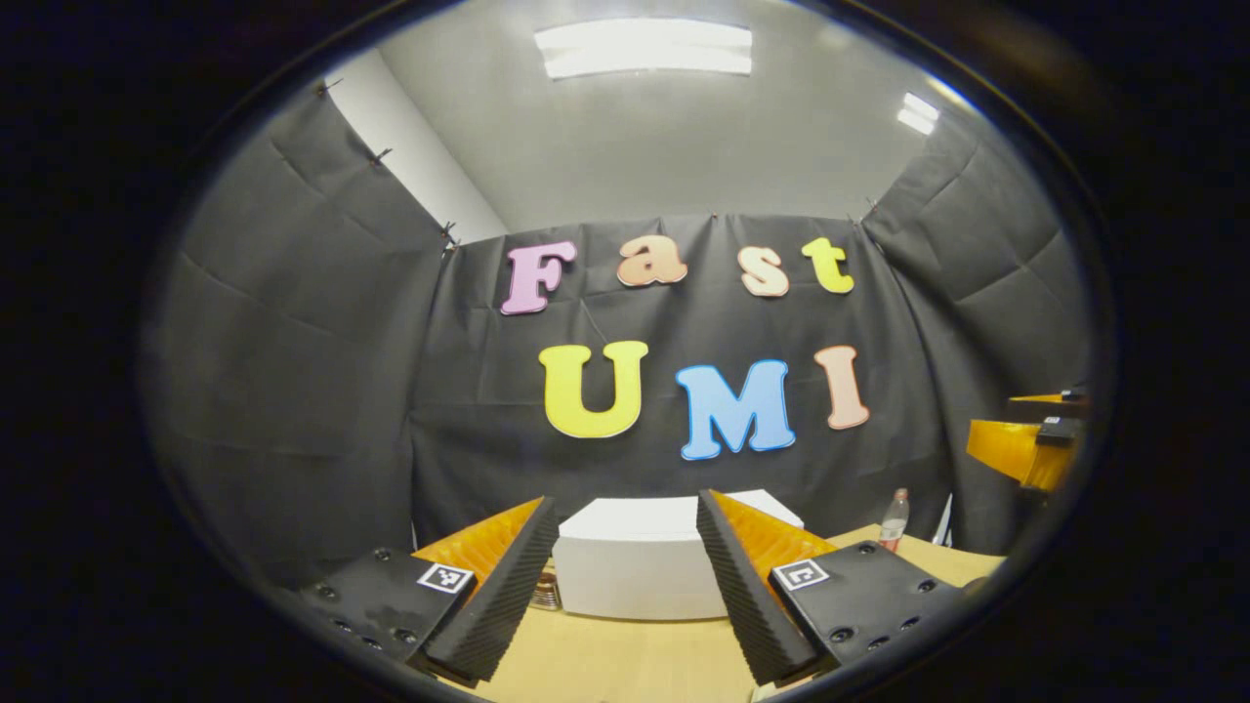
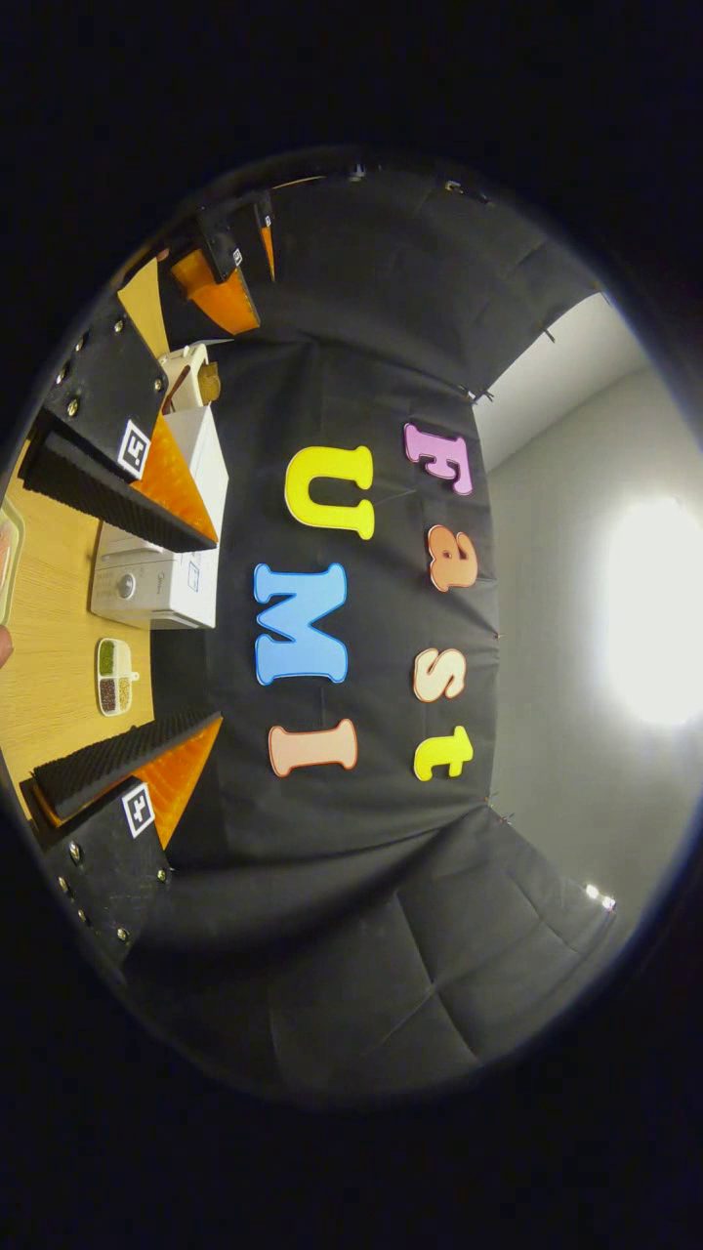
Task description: Open the microwave oven with the left hand, put the food in, and close the microwave oven.
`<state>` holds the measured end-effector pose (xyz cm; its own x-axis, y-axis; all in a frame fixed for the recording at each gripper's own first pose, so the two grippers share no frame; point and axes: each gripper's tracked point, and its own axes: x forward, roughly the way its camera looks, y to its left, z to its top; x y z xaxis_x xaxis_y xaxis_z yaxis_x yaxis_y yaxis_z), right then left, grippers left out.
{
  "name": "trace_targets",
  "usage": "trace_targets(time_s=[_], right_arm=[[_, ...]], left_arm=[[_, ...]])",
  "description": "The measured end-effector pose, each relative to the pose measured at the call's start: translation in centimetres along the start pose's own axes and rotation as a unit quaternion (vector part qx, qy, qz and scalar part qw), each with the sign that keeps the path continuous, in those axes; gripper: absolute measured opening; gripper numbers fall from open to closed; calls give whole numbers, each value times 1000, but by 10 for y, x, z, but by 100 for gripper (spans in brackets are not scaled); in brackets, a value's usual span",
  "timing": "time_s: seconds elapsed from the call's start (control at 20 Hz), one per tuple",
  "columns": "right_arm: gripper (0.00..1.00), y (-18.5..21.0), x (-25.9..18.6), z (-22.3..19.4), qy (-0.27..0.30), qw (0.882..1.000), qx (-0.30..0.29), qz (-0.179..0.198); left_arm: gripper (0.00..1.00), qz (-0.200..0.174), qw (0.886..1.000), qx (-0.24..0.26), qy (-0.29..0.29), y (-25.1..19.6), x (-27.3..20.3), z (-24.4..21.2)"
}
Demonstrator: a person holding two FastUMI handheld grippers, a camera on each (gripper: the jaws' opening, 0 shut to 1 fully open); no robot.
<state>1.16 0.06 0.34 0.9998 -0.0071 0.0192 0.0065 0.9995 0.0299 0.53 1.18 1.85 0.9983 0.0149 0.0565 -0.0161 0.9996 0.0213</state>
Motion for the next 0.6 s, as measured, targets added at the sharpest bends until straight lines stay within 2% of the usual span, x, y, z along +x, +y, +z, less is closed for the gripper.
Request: trace_targets(time_s=[0.6], right_arm=[[97, -15, -2, -2, 6, 1000, 0, -17]], left_arm=[[97, -24, 1000, -14, 6, -19, 19, -9]])
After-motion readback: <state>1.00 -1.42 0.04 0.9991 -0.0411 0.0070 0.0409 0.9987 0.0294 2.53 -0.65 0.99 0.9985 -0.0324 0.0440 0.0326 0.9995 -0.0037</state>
